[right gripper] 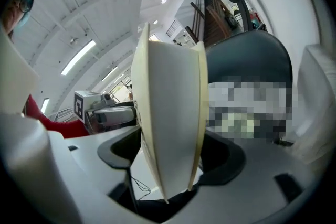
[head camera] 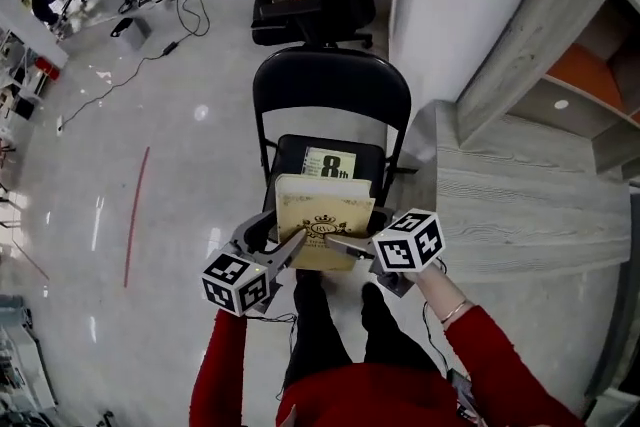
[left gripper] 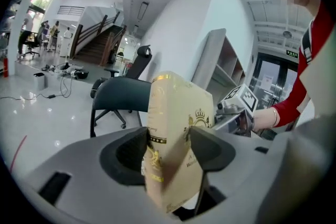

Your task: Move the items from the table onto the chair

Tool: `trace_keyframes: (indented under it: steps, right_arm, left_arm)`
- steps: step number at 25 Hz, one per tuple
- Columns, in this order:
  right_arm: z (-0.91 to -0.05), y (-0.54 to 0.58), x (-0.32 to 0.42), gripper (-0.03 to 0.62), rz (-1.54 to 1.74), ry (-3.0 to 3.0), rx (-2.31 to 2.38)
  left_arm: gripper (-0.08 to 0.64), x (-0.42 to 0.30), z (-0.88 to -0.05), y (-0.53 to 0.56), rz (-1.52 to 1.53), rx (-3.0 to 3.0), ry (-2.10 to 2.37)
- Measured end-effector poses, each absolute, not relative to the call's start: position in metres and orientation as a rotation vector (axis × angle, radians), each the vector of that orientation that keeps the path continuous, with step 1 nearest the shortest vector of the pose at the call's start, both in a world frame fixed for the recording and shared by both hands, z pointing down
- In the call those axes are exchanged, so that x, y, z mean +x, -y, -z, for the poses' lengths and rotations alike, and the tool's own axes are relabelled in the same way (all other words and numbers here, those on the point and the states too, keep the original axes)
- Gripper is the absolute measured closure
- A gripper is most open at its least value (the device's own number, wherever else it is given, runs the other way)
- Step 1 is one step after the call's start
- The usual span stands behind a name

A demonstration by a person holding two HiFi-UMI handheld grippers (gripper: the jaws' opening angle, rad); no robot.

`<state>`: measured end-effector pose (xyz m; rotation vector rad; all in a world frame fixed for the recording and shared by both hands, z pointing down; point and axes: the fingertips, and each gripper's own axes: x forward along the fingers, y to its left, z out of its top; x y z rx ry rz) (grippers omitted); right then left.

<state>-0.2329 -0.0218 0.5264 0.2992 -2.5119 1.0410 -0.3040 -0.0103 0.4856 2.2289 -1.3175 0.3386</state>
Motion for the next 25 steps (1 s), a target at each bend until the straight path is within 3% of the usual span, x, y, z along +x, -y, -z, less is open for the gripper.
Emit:
trace_keyframes:
  steps: [17,25]
  right_arm:
    - [-0.711,0.095,-0.273,0.241,-1.285,2.244,0.466]
    - [-0.764,0.114,-0.273,0.239,-1.316,2.192,0.460]
  left_arm:
    - [0.290,-0.348,-0.681,0.099,-0.419,2.058,0.975]
    - [0.290,-0.348,-0.736,0.120,-0.458,2.003,0.960]
